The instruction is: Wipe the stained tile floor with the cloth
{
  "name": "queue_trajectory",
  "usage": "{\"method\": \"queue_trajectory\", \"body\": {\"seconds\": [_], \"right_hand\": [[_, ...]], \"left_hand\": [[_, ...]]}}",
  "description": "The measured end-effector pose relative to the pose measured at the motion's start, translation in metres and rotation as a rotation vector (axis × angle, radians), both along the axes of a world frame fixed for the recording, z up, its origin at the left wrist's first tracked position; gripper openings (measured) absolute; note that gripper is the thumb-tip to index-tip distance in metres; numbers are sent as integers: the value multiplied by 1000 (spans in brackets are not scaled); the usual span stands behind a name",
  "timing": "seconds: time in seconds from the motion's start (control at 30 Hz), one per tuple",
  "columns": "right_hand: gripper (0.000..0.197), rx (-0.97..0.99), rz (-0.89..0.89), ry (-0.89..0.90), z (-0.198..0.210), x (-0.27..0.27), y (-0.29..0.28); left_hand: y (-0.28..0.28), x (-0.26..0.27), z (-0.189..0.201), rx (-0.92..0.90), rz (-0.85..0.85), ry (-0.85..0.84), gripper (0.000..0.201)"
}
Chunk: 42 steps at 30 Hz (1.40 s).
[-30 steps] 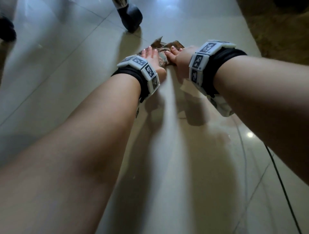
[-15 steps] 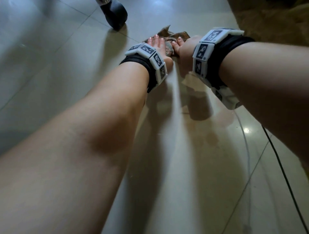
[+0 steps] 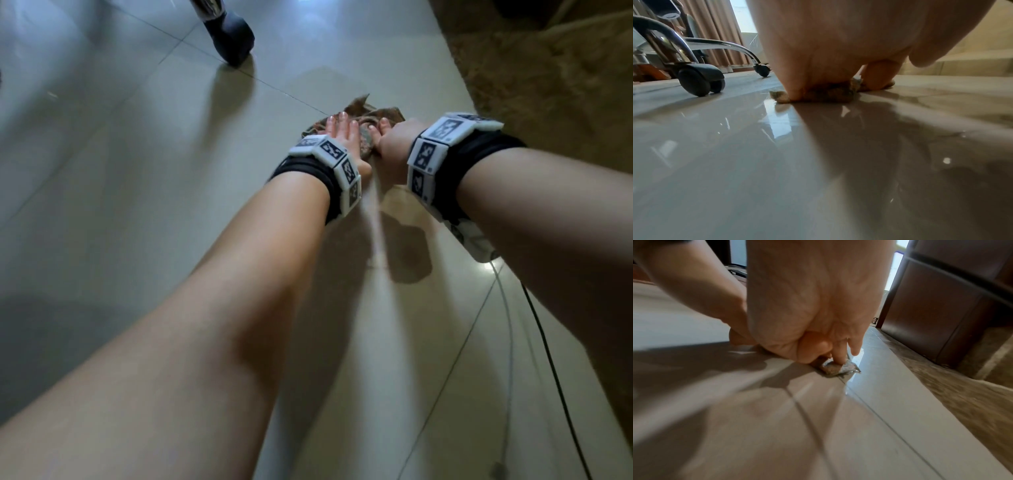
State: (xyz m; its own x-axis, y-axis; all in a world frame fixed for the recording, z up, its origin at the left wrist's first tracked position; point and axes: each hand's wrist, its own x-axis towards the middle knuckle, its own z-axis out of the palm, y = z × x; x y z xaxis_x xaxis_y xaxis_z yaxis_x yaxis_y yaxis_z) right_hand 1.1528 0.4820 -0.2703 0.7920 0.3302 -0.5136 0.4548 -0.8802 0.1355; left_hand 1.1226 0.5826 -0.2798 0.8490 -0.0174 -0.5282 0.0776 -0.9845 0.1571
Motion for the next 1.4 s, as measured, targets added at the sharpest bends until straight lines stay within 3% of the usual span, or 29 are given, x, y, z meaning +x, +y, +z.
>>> {"method": "queue_trajectory", "body": {"seconds": [0.13,0.27,0.37,0.8,1.07,1.4], "right_hand": [[59,-92,42,33,-1,-23,-20],[56,-53,-99,82,5,-49,-31],[63,-145,5,97,7,-71,-41],[75,-210,-22,184,19,-162,-69],[87,-218,-26,235,22,-197,-76],[82,-218,-41,239,25,-209,-81]], "left_hand": [[-14,-22,4,-13,-50,23,85],[-26,-48,7,-20,-89,33,86],[-31,-66,9,-32,-113,36,85],[-54,-150,17,-53,-183,93,86],[-61,-179,18,-46,-220,112,90],[-64,-190,18,-23,-239,131,94]]}}
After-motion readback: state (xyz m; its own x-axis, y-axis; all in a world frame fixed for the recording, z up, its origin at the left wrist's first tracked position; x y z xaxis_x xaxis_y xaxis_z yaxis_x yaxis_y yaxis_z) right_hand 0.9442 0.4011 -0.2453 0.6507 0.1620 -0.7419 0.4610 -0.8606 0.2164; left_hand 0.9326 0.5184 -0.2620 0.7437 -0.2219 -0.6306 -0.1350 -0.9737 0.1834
